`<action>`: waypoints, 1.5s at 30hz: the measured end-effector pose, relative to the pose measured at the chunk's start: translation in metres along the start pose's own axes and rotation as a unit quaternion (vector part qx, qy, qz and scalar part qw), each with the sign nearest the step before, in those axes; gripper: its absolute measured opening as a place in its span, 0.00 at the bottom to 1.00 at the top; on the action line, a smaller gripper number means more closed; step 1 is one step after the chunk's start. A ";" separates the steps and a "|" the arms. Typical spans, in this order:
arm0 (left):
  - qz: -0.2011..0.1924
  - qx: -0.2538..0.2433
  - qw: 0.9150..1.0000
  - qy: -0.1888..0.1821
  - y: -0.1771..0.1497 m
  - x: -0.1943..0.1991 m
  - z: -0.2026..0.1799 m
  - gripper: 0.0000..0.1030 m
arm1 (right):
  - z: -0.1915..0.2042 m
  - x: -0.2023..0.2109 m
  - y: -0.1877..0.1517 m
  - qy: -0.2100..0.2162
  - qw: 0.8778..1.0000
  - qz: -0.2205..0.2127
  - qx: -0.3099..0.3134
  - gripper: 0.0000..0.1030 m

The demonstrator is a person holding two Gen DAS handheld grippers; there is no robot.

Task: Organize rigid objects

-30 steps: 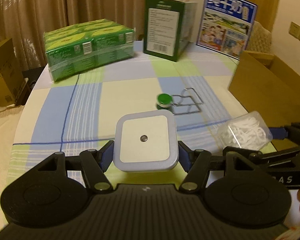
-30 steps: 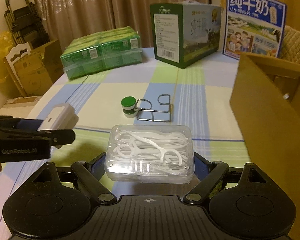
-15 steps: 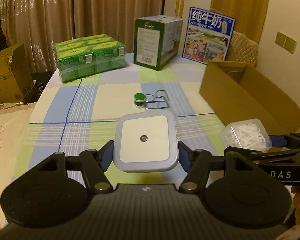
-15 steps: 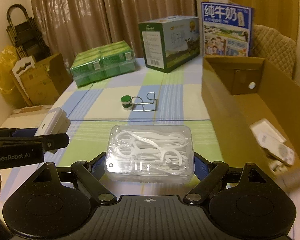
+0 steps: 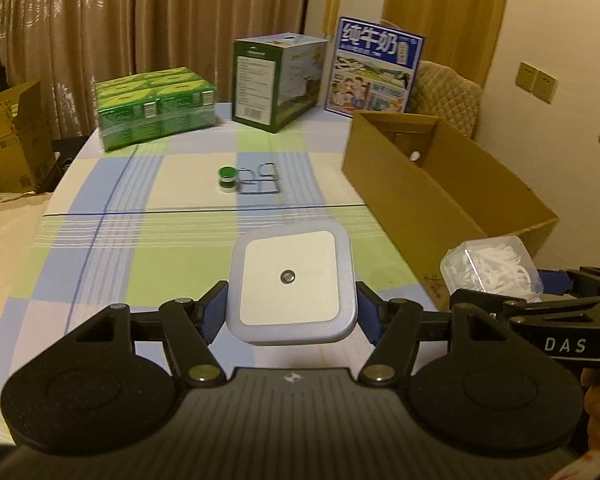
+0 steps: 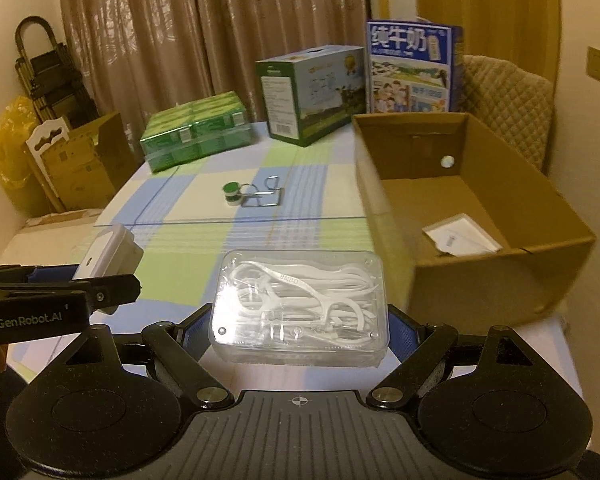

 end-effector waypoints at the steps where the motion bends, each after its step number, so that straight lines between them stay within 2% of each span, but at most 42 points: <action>1: -0.001 -0.002 1.000 -0.004 0.000 0.002 -0.006 0.59 | -0.005 0.004 -0.002 -0.003 1.000 0.000 -0.002 0.81; 17: 0.007 -0.053 0.997 -0.054 0.005 -0.003 -0.085 0.59 | -0.075 0.045 -0.002 -0.052 0.998 -0.009 -0.028 0.81; 45: 0.000 -0.088 0.991 -0.096 0.035 -0.021 -0.150 0.59 | -0.136 0.065 0.018 -0.087 0.994 -0.039 -0.055 0.81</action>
Point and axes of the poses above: each gripper's, at about its wrist camera, not at the fingertips, and x roughly against the way its jaws point, z to its left, y to its top, the point moved 4 cm from there along -x, roughly the way its jaws point, and after that the axes turned 5 degrees about -x, right-handed, at the moved point
